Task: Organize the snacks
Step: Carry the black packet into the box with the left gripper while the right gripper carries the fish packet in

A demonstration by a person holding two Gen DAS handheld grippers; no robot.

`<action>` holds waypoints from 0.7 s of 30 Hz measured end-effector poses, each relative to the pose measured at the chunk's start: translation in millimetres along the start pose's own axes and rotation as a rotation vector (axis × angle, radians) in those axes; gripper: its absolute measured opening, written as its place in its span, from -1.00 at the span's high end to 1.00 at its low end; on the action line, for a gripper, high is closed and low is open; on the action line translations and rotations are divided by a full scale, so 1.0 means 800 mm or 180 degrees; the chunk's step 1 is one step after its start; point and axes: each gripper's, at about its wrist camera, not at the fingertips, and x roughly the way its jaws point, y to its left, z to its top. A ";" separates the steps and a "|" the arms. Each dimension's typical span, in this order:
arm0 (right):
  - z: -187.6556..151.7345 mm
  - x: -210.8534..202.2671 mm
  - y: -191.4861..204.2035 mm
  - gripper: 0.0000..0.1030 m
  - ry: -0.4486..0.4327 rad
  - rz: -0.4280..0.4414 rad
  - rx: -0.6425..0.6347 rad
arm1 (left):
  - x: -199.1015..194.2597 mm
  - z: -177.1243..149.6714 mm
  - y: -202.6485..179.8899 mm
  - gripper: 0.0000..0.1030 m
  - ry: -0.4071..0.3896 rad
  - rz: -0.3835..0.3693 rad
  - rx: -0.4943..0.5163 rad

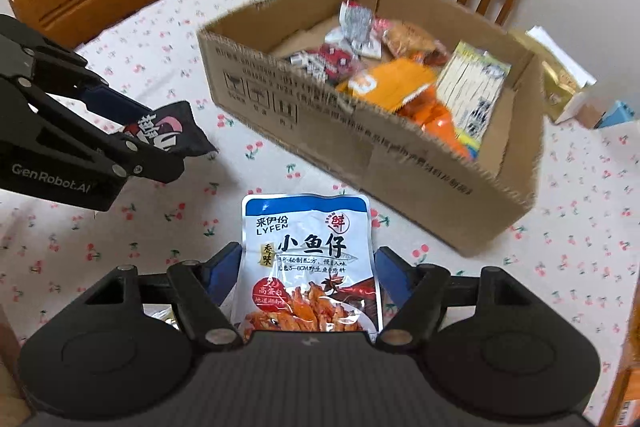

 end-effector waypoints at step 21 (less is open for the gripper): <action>0.052 -0.074 -0.044 -0.50 -0.0439 -0.0170 0.0144 | 0.014 0.159 0.019 -0.16 -0.0737 0.0099 -0.0105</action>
